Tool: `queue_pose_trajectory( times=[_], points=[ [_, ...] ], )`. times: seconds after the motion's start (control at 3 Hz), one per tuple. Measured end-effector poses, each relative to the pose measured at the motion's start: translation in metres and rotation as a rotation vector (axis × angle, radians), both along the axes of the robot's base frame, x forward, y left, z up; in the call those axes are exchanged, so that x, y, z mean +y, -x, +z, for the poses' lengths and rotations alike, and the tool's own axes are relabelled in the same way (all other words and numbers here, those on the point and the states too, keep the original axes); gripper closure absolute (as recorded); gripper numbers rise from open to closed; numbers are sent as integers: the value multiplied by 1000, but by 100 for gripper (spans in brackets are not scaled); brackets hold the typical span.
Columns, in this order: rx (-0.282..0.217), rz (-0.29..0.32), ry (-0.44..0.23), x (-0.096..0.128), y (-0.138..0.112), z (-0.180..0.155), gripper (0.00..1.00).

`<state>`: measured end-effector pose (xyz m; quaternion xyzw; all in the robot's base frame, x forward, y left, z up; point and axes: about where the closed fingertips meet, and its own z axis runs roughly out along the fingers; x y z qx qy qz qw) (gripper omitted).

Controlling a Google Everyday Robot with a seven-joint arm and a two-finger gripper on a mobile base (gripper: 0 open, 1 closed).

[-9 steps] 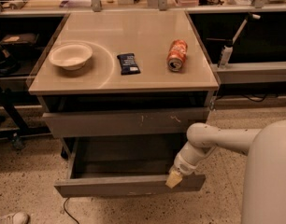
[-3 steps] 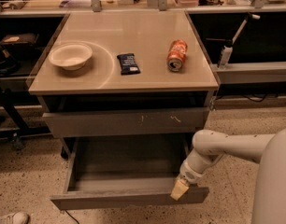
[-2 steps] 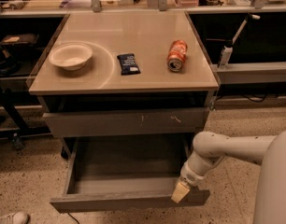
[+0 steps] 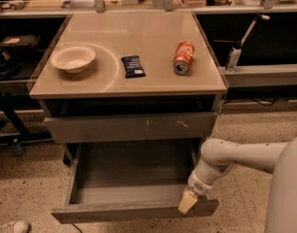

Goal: Open middle drawer

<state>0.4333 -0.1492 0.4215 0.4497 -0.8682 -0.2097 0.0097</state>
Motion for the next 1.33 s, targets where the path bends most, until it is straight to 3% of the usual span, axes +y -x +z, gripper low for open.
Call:
queue_pose_trajectory(
  times=[0.33, 1.33],
  points=[
    [0, -33, -5, 1, 10, 3, 100],
    [12, -51, -7, -4, 19, 4, 100]
  ],
)
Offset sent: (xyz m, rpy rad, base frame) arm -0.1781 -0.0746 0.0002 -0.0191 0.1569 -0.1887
